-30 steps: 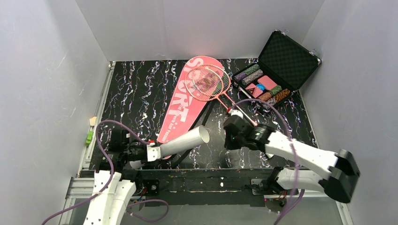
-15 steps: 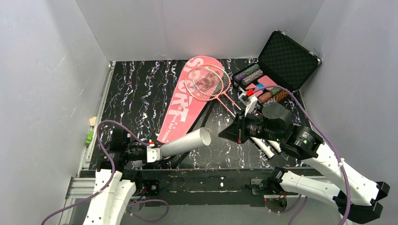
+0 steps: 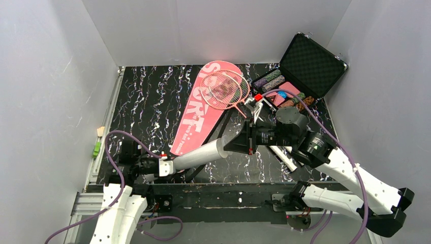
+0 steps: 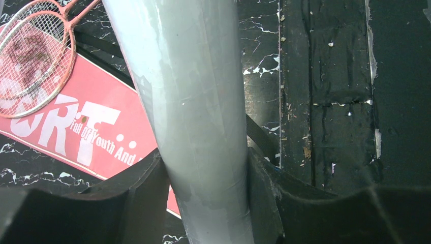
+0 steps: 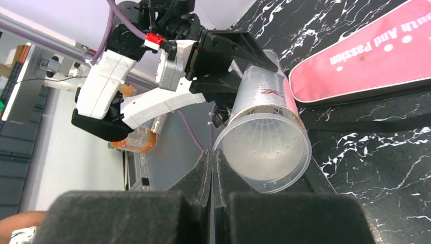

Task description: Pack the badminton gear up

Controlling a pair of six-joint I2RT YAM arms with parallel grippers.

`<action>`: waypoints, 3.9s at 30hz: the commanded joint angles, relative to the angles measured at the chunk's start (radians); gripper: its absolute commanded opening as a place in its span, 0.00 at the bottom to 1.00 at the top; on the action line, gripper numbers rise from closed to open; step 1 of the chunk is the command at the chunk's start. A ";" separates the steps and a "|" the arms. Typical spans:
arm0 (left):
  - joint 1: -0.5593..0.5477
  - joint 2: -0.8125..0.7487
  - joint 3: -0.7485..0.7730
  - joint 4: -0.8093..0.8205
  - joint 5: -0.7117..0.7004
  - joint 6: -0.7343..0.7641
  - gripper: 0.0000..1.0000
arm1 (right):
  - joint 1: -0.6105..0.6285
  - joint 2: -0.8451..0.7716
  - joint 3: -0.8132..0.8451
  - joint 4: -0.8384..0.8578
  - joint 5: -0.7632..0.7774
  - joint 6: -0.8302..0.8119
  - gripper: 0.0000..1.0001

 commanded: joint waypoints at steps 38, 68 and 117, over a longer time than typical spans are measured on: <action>0.004 0.007 0.032 -0.007 0.075 0.026 0.00 | -0.020 0.031 -0.156 0.282 -0.106 0.042 0.51; 0.004 0.047 0.065 0.028 0.054 -0.035 0.00 | 0.010 0.166 -0.045 0.176 -0.057 -0.002 0.56; 0.185 1.171 0.474 0.662 -0.993 -0.714 0.05 | -0.460 0.075 -0.083 -0.254 0.291 -0.078 0.82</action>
